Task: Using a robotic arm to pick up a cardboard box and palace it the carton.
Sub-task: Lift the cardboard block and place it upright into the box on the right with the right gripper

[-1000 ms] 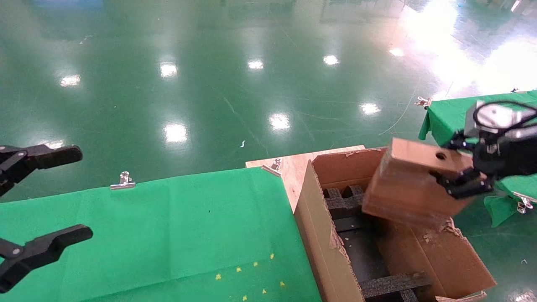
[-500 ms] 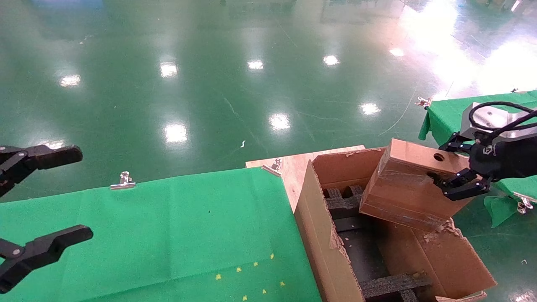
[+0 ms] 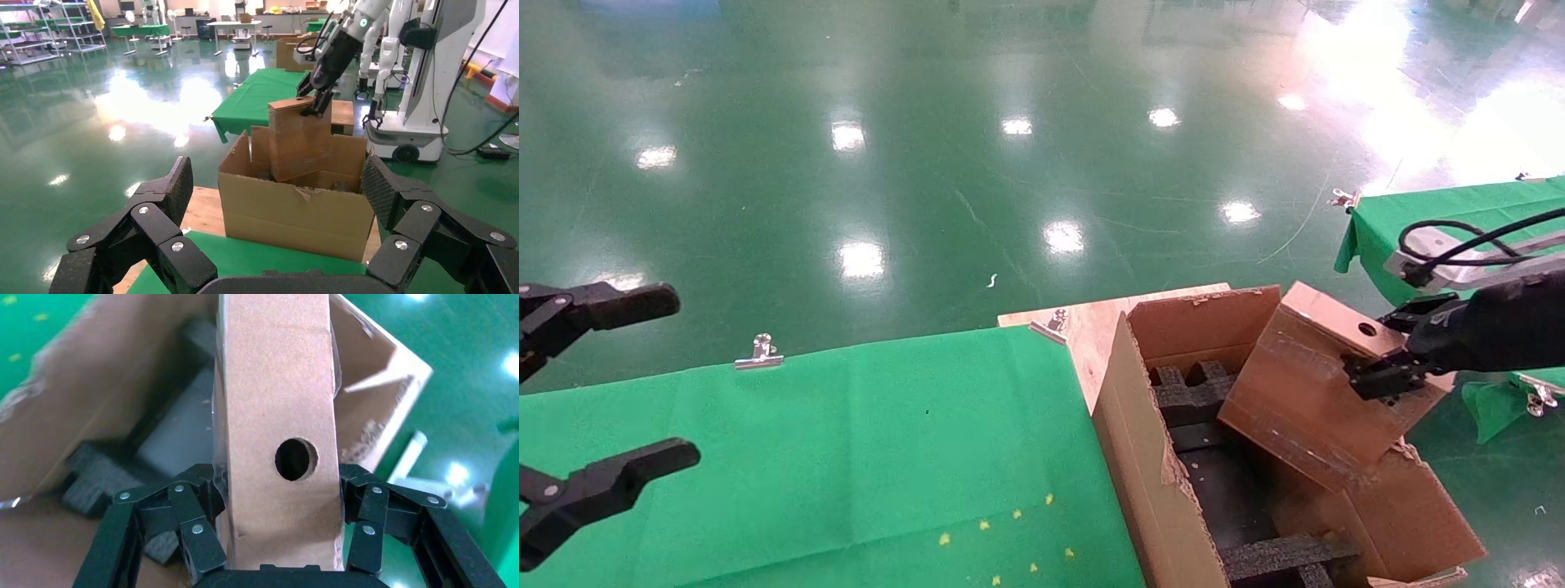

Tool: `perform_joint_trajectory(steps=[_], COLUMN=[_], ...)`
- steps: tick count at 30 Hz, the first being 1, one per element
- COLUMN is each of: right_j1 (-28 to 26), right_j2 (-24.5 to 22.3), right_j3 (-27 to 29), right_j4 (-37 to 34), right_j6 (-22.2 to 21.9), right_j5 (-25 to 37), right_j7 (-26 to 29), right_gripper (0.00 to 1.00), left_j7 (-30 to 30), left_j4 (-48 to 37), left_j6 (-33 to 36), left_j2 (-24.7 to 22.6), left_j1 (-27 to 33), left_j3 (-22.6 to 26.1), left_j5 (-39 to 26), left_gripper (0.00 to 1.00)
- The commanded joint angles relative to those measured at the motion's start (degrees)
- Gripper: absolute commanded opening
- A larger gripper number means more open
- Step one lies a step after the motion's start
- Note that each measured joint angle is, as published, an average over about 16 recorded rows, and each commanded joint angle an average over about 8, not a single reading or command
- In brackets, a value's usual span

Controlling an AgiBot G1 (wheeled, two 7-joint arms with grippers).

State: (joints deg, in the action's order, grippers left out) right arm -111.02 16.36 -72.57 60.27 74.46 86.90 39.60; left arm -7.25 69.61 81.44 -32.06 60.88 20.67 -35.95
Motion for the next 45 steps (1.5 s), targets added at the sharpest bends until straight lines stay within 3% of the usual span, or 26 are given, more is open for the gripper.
perform_joint_trajectory(steps=[1,9,15,28,45], right_j1=[1.6,5.0,6.1,8.0,13.5], right_j2=[-0.8,-3.3,-2.5,-0.4,2.8], right_j3=[-0.6,-3.1,-4.5,-5.9,-8.8], right_j4=[2.7,13.7,17.0,17.4,17.4], right_j6=[-3.3,-8.8,-9.3,-10.2,-15.6], right_j5=[0.9,9.2,15.4,19.8,25.9], right_j7=[5.3,33.9,46.8,54.9,62.4], right_gripper=[0.00,0.00,0.00,0.00,0.00], left_j7=[0.0,0.0,0.0,0.0,0.0], left_j4=[0.0,0.0,0.0,0.0,0.0], left_j6=[0.0,0.0,0.0,0.0,0.0], left_j2=[0.0,0.0,0.0,0.0,0.0], left_j1=[0.0,0.0,0.0,0.0,0.0], left_j3=[0.0,0.0,0.0,0.0,0.0], left_j5=[0.0,0.0,0.0,0.0,0.0], left_gripper=[1.00,1.00,1.00,1.00,1.00])
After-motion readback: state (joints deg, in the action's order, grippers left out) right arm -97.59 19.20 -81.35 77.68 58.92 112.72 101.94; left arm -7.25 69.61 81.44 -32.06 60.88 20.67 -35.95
